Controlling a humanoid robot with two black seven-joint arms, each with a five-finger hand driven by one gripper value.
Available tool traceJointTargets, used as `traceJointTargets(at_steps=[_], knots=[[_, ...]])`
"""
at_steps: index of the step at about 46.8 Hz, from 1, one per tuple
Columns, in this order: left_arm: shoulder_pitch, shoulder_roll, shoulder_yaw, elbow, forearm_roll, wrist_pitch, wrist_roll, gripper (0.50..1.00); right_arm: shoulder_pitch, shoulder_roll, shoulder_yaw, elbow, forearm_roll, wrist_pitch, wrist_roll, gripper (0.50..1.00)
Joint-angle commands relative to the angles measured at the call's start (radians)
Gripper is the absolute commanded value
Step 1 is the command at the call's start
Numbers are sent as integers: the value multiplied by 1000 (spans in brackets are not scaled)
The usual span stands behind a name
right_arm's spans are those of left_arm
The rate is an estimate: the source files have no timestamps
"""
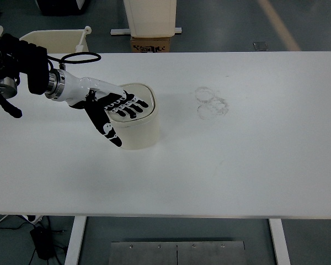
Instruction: Open trash bin
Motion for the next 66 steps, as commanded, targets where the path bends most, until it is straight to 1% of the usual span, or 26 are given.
traceJointTargets(at_steps=[1,7,15,22,27,33,40,43,45,49,52,58,64,66], knots=[[1,0,0,0,1,0,1,1000,0,0,0,0,0,0,0,993],[0,0,0,0,1,0,1,1000,0,0,0,0,0,0,0,993],[-34,3,-59,5,0,-1,1,1000,0,0,0,0,0,0,0,991],[-58,11,-73,5,-14,0,-1,1000,0,0,0,0,0,0,0,993],[-51,12,-137,19,-23,0,-8,1000,0,0,0,0,0,0,0,991],[-22,12,-226,52,-46,-1,-61,1000,0,0,0,0,0,0,0,993],[0,11,-295,111,-74,2,-82,1000,0,0,0,0,0,0,0,993],[5,11,-331,129,-97,12,-100,1000,0,0,0,0,0,0,0,993],[14,9,-358,146,-123,35,-120,1000,0,0,1,0,0,0,0,993],[46,6,-412,190,-172,98,-162,1000,0,0,0,0,0,2,0,993],[73,8,-441,216,-194,120,-189,1000,0,0,0,0,0,0,0,993],[130,11,-498,279,-207,123,-225,1000,0,0,0,0,0,0,0,993],[205,11,-573,371,-293,120,-298,1000,0,0,1,0,0,0,0,993],[230,11,-589,394,-338,121,-314,1000,0,0,0,0,0,0,0,993]])
